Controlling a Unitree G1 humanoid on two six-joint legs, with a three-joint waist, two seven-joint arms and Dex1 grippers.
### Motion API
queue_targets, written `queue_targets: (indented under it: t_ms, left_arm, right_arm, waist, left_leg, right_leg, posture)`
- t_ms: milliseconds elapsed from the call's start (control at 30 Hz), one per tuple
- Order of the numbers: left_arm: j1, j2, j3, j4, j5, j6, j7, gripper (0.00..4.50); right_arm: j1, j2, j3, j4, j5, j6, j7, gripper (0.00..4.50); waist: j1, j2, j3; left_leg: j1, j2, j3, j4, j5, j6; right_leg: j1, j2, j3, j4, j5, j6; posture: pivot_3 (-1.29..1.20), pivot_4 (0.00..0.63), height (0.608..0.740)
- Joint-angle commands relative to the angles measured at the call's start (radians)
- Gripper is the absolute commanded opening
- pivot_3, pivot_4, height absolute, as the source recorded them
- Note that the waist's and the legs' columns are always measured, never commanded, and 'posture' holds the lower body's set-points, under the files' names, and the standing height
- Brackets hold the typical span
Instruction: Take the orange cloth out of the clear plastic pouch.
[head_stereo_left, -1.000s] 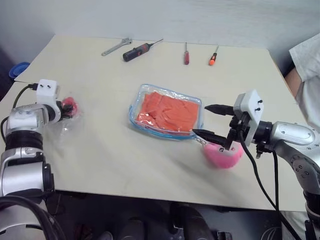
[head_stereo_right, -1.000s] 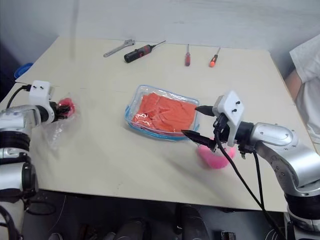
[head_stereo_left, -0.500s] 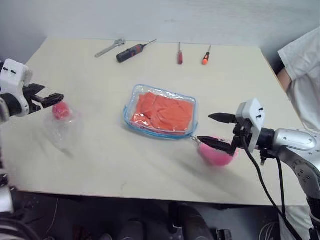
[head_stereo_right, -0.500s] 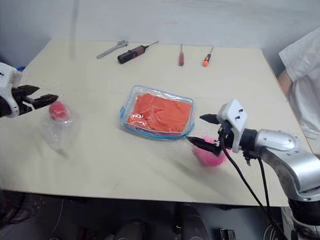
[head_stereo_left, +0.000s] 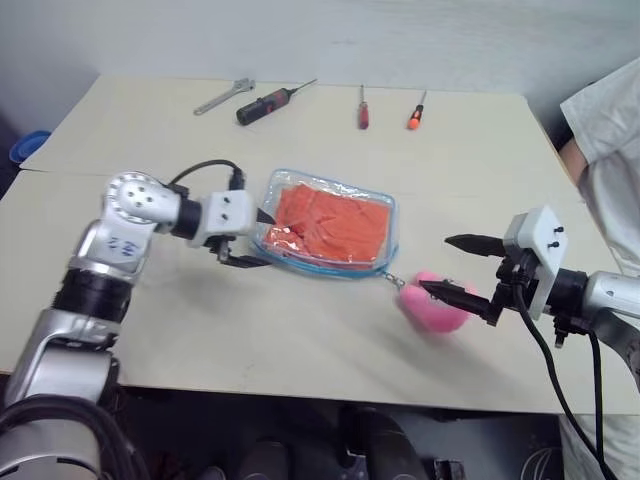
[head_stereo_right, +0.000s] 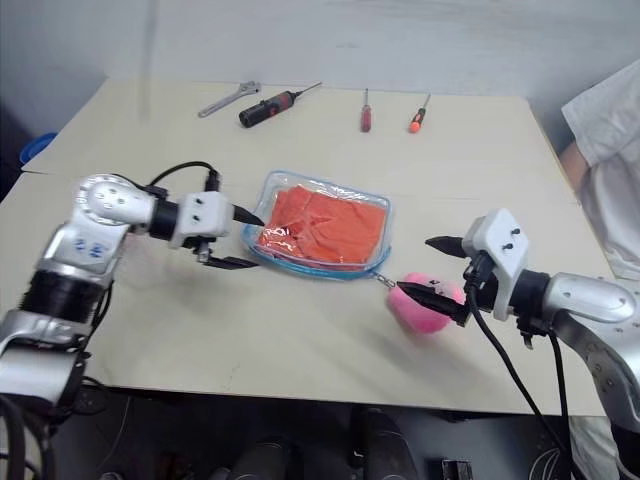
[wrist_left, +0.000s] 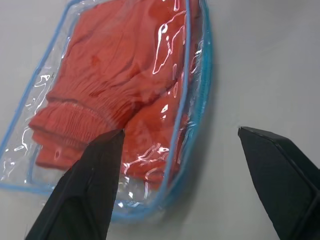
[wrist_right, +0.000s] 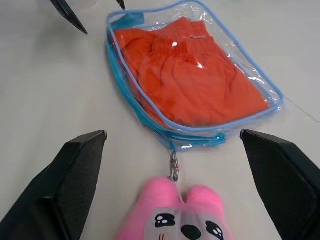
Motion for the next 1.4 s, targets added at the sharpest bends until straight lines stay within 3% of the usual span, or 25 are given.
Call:
queue_targets:
  t_ms: [33,267,300,500,600,867,1200,1400]
  left_arm:
    - [-0.063,-0.036,0.0,0.112,0.064,-0.125,0.079,2.37]
    - [-0.028,-0.035,0.017,0.1,0.012,-0.124,-0.039,0.15]
    - [-0.012,-0.031,0.021,0.076,-0.002,-0.107,-0.061,0.07]
    - [0.031,-0.03,0.054,-0.014,-0.034,-0.034,-0.07,0.07]
    - [0.008,-0.031,0.083,0.004,-0.052,-0.009,-0.064,0.63]
    - [-0.048,-0.008,0.048,0.156,0.029,-0.21,-0.088,3.08]
    - [-0.146,-0.093,-0.009,0.409,0.165,-0.383,0.064,3.08]
    - [-0.091,-0.083,0.005,0.34,0.126,-0.375,0.008,1.31]
  right_arm:
    - [0.021,0.001,-0.053,-0.057,0.023,0.008,-0.027,4.5]
    - [0.083,-0.005,-0.087,-0.086,0.026,0.008,-0.046,4.5]
    - [0.087,-0.005,-0.092,-0.086,0.027,0.007,-0.046,4.5]
    - [0.107,-0.014,-0.106,-0.081,0.029,0.005,-0.04,4.5]
    - [0.102,-0.018,-0.106,-0.075,0.033,0.009,-0.04,4.5]
    - [0.121,-0.033,-0.094,-0.083,0.044,0.01,-0.009,4.5]
    - [0.143,-0.025,-0.091,-0.131,0.083,0.026,-0.009,4.5]
    - [0.172,-0.043,-0.114,-0.175,0.132,0.019,0.024,4.5]
  waist:
    - [0.003,0.0,0.0]
    - [0.007,0.0,0.0]
    - [0.006,0.0,0.0]
    - [0.008,0.0,0.0]
    - [0.007,0.0,0.0]
    - [0.008,0.0,0.0]
    - [0.011,0.0,0.0]
    - [0.006,-0.001,0.0]
  left_leg:
    - [0.0,0.0,0.0,0.0,0.0,0.001]
    - [0.0,0.0,-0.003,0.0,-0.001,0.002]
    - [0.001,0.0,-0.004,0.0,-0.001,0.002]
    - [0.001,0.0,-0.006,0.0,-0.001,0.002]
    - [0.001,0.0,-0.006,0.0,-0.001,0.003]
    - [0.002,0.0,-0.006,0.0,-0.001,0.003]
    - [0.001,-0.001,-0.006,0.0,-0.002,0.003]
    - [0.002,0.0,-0.005,0.0,-0.002,0.004]
  right_leg:
    - [0.0,0.0,0.0,0.0,0.0,0.0]
    - [0.0,0.0,0.0,0.0,0.0,0.0]
    - [0.0,0.0,0.0,0.0,0.0,0.0]
    - [0.0,0.0,0.001,0.0,0.0,0.0]
    - [0.0,0.0,0.001,0.0,0.0,0.0]
    - [0.001,0.0,0.001,0.0,0.0,0.0]
    - [0.001,0.0,0.001,-0.001,0.0,0.001]
    - [0.0,0.0,0.001,-0.001,0.001,0.001]
  posture:
    - [0.0,0.15,0.74]
    - [0.0,0.15,0.74]
    - [0.0,0.15,0.74]
    - [0.0,0.15,0.74]
    - [0.0,0.15,0.74]
    - [0.0,0.15,0.74]
    - [0.0,0.15,0.74]
    - [0.0,0.15,0.74]
